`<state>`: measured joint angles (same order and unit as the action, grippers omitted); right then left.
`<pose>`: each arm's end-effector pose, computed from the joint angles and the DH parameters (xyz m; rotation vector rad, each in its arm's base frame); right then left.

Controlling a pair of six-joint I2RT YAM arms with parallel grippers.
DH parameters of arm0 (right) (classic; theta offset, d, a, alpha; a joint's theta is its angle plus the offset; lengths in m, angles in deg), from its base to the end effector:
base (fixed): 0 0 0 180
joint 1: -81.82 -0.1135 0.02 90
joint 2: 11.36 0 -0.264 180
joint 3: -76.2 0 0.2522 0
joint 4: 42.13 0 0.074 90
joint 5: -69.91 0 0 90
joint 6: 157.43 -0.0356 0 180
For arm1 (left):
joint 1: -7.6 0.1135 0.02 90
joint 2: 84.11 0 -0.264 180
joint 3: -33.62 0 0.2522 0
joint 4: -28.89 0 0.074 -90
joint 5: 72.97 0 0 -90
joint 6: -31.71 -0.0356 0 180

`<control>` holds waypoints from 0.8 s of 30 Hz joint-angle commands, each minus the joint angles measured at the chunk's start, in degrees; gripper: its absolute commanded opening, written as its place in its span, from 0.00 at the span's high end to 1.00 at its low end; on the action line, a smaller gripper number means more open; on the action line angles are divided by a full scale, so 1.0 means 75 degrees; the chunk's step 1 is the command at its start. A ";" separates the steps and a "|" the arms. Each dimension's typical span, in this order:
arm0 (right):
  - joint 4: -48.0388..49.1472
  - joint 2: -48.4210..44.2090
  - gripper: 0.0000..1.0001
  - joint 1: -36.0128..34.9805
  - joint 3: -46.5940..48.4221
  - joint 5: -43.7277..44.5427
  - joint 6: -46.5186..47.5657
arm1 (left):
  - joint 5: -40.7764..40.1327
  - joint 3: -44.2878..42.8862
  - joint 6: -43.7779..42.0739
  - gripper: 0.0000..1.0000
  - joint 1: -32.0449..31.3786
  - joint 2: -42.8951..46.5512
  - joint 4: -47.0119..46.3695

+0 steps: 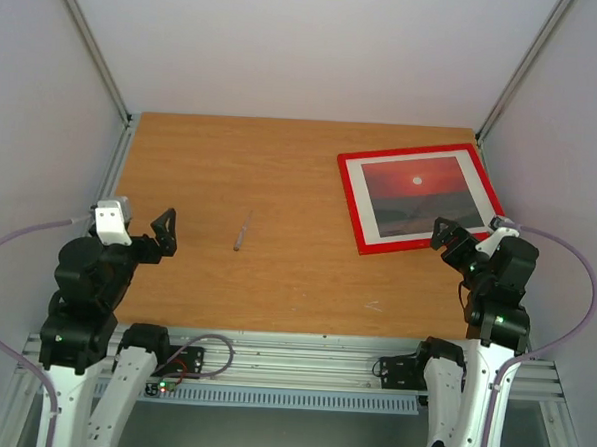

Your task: Take the photo out of the frame

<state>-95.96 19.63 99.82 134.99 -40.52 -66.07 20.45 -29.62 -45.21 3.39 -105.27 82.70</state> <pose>0.1115 -0.0232 0.3199 0.0662 1.9964 0.1442 0.0679 -0.0071 0.3555 -0.0947 1.7806 -0.2706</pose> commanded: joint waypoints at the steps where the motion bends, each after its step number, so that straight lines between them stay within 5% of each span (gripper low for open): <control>1: -0.0176 0.0099 0.02 -0.0030 0.0033 0.0267 0.0093 | 0.0084 0.0009 0.0022 0.01 -0.0008 -0.0214 -0.0244; 13: -0.0409 0.0284 0.02 -0.0033 -0.0017 0.0498 0.0076 | 0.0241 -0.0009 0.0061 0.01 -0.0006 -0.0409 -0.0226; 24: -0.0444 0.2546 0.01 -0.0030 0.0091 0.1024 -0.0488 | 0.0399 0.0022 0.0096 0.01 -0.0095 -0.0551 -0.0281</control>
<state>-99.50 33.18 99.82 135.08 -36.19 -66.57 22.66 -29.62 -44.77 3.02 -108.97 82.72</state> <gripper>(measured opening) 0.985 0.994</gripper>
